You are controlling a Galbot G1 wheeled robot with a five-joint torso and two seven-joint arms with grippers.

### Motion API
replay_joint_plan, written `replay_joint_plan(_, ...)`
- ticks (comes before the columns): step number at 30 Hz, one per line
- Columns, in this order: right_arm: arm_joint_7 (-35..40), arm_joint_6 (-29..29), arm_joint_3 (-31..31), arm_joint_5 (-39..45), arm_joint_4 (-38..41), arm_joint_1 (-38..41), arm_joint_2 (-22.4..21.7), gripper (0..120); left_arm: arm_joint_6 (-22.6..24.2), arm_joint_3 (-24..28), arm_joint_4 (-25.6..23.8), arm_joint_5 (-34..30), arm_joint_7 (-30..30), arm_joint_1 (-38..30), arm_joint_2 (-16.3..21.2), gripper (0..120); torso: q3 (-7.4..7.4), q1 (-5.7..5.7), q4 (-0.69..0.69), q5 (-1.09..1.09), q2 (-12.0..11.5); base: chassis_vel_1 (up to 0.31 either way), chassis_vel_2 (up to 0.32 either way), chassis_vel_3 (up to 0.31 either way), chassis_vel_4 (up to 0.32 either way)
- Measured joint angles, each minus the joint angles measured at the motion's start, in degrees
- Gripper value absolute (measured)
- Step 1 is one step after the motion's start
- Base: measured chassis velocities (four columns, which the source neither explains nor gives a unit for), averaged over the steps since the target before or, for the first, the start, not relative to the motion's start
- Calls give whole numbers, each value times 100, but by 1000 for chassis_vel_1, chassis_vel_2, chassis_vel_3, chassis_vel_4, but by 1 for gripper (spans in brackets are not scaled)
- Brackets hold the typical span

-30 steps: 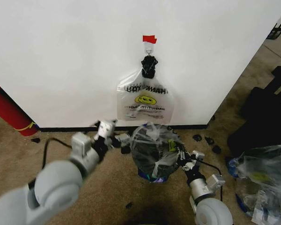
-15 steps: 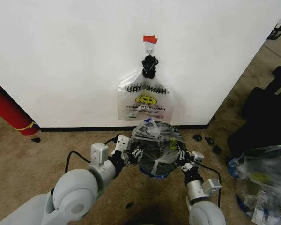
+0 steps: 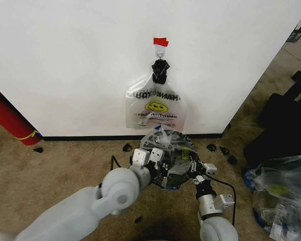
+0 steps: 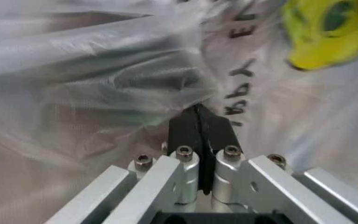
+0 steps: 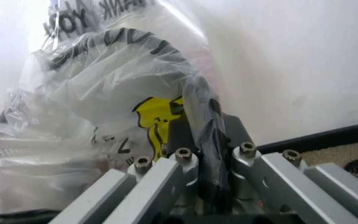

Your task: Pick up the garbage bag from the wall and place it over the trash bin.

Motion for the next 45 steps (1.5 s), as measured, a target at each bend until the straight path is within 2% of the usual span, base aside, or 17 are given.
replay_joint_plan(9,-37,29,-52,-57,48,-39,24,1,13,237,589,329,30,-242,-361,0,0,0,-1,-1,0,0,0,0,0)
replay_joint_plan(13,-39,26,-60,-19,134,-97,-4,1,57,385,1168,481,-43,-377,-694,0,-1,0,0,0,0,0,0,0,0)
replay_joint_plan(15,-39,25,-58,-15,139,-101,-8,1,59,398,1226,503,-47,-387,-722,0,-1,0,-1,-2,0,0,0,0,0)
replay_joint_plan(16,-40,23,-40,10,170,-126,-42,1,63,446,1450,620,-60,-434,-810,0,-1,0,-2,-1,0,0,0,0,0)
replay_joint_plan(26,15,-147,-27,422,290,-149,-179,1,97,601,1951,962,-77,-498,-813,0,-1,0,0,0,0,0,0,0,0)
replay_joint_plan(30,72,-205,-33,571,281,-104,-193,1,10,600,1921,983,-19,-488,-804,0,-1,0,-1,-2,0,0,0,0,0)
replay_joint_plan(33,157,-260,-32,732,235,-27,-196,1,-158,595,1641,985,131,-459,-710,0,-1,0,-1,-1,0,0,0,0,0)
replay_joint_plan(35,231,-343,-30,904,205,47,-197,1,-270,597,1281,984,248,-421,-578,0,-1,0,-2,-2,0,0,0,0,0)
replay_joint_plan(36,231,-343,-30,904,205,47,-197,1,-270,597,1281,984,248,-421,-578,0,-1,0,-2,-2,0,0,0,0,0)
replay_joint_plan(39,269,-449,-32,1095,150,161,-196,1,-442,602,797,974,450,-364,-314,0,-1,-1,0,-1,0,0,0,0,0)
replay_joint_plan(45,266,-476,-35,1101,67,257,-152,1,-585,504,489,811,564,-393,-138,0,-1,-1,-1,-1,0,0,0,0,0)
